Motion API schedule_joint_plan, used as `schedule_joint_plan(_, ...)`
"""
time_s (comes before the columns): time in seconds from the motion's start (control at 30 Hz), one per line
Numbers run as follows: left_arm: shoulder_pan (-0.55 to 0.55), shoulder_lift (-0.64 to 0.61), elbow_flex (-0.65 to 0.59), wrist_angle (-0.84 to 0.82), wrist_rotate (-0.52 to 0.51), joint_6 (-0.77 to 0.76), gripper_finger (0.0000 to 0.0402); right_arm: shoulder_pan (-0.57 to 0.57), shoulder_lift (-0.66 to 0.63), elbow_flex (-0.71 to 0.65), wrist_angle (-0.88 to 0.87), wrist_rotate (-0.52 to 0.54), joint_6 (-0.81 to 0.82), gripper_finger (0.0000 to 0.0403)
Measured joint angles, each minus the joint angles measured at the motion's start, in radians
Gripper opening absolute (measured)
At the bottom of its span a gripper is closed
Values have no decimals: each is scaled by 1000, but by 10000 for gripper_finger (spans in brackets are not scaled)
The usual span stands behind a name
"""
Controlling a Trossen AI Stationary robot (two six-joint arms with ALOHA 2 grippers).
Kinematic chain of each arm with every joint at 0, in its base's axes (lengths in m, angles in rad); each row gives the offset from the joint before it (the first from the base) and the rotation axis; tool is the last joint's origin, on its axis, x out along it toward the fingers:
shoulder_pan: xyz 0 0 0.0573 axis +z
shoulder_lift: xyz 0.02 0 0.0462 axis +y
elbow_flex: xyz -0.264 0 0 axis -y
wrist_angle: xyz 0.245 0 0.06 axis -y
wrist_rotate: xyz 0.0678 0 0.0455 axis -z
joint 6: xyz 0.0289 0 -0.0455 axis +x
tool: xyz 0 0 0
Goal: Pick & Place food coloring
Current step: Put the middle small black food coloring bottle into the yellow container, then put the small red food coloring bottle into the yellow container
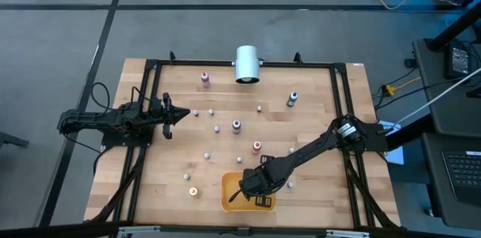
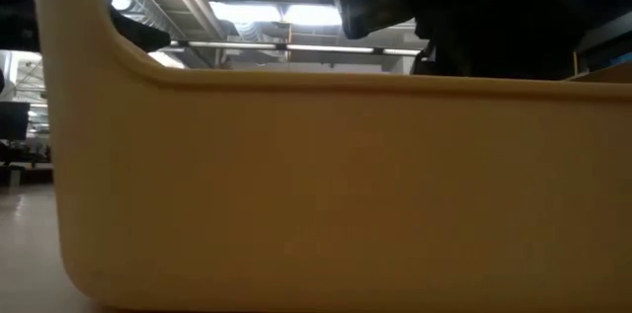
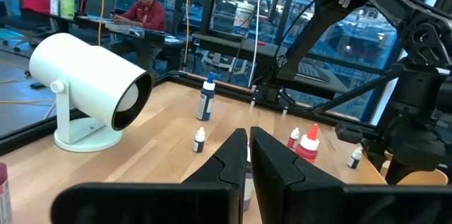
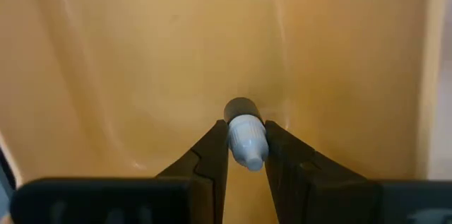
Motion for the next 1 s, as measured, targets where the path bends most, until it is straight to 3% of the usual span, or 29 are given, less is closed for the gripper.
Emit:
schedule_joint_plan(0.6, 0, 0, 0, 0, 0, 0, 18, -10, 0, 12, -43, -16, 23, 143)
schedule_joint_plan(1.0, 0, 0, 0, 0, 0, 0, 18, -11, 0, 273, -295, 43, 22, 134)
